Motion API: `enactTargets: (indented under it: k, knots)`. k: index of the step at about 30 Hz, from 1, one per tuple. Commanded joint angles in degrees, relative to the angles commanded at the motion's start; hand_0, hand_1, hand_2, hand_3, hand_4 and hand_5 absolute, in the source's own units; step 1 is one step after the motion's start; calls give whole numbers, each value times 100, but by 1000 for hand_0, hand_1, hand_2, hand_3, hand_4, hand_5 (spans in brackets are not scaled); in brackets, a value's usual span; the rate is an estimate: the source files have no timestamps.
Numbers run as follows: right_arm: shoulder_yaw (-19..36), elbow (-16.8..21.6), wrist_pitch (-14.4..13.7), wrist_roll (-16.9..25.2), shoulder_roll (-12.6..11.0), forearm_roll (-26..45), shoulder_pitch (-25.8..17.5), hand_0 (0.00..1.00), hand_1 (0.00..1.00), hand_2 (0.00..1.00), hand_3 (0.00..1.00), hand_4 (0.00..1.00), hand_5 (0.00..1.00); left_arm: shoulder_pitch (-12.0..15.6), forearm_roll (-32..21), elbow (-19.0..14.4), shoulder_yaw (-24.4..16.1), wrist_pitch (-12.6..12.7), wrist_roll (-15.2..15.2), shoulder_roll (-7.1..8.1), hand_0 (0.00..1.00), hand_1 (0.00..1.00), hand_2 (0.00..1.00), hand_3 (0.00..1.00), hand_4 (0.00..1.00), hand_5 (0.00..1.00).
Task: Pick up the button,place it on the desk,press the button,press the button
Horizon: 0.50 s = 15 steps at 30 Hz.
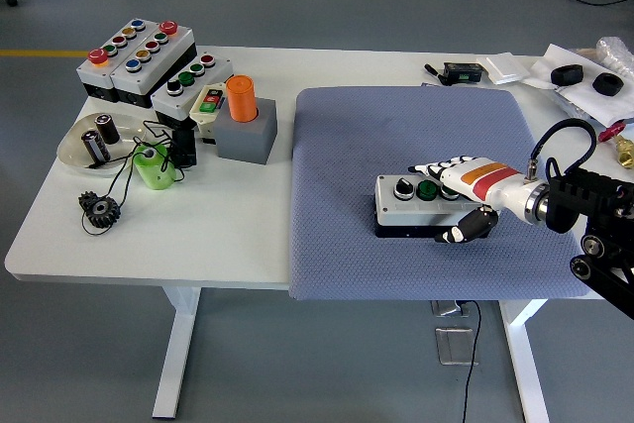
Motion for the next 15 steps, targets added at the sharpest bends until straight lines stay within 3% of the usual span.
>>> enactTargets:
  k: [7,8,13,14,15]
  knots:
    - [1015,969,-360,-367,-334,325,-547,989,916,998,998,935,288,2,19,0,9,-2,2,2,651,707,701,498,327,998]
    - [1111,1035,-381,-395,-352,331,-572,914,838,964,998,919,315,2,27,0,4,-2,4,3,651,708,703,498,327,998]
    - [1629,1538,-536,-598,-645,189,-842,914,838,964,998,919,315,4,120,0,-73,-2,22,7,651,708,703,498,327,998]
    - [1645,1584,-592,-587,-686,211,-875,552,417,531,927,885,368,6,124,0,-76,-2,24,8,651,708,701,498,328,998]
    - [1653,1621,-649,-571,-722,241,-904,552,417,531,927,885,368,9,128,0,-79,-2,26,8,651,708,701,498,328,998]
